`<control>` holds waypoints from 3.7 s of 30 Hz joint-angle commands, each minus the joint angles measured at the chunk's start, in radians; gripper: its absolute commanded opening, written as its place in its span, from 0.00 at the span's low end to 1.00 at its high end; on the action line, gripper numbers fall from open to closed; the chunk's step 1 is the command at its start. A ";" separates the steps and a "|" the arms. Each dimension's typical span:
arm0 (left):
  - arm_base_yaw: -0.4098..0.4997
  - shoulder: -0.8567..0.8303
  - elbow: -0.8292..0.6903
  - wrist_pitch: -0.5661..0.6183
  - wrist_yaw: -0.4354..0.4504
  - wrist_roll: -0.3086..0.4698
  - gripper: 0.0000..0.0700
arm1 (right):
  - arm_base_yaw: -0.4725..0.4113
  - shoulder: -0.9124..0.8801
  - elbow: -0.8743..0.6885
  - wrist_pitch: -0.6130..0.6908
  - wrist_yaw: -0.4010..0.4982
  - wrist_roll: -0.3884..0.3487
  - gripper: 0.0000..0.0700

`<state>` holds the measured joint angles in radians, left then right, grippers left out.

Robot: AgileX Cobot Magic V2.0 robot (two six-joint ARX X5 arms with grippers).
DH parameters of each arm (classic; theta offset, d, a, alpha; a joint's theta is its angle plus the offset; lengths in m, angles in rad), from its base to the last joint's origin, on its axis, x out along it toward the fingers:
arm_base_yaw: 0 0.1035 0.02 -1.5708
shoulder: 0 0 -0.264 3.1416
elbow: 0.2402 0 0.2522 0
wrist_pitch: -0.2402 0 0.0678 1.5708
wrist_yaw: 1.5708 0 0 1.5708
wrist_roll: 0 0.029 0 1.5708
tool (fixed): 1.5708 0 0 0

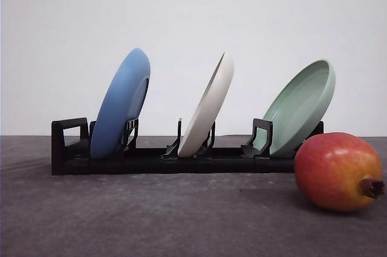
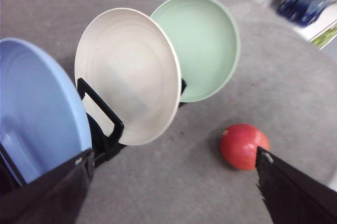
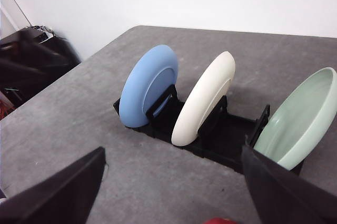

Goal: Place pomegranate in white plate

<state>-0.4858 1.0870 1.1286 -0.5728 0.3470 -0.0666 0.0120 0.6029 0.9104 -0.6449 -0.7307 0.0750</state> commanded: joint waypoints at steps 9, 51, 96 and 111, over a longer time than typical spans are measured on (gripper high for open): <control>-0.146 0.429 0.349 -0.037 -0.071 -0.002 0.84 | 0.001 0.004 0.016 0.016 -0.003 0.007 0.75; -0.229 0.790 0.520 0.001 -0.168 -0.025 0.00 | 0.001 0.004 0.016 0.015 -0.002 0.023 0.75; -0.831 0.378 0.258 -0.490 -0.666 -0.131 0.00 | 0.001 0.004 0.015 -0.014 -0.002 0.023 0.75; -0.831 0.495 -0.139 -0.083 -0.688 -0.236 0.00 | 0.001 0.003 0.015 -0.014 -0.003 0.023 0.75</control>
<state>-1.3010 1.5568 0.9802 -0.6712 -0.3347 -0.2824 0.0120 0.6029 0.9104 -0.6666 -0.7307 0.0868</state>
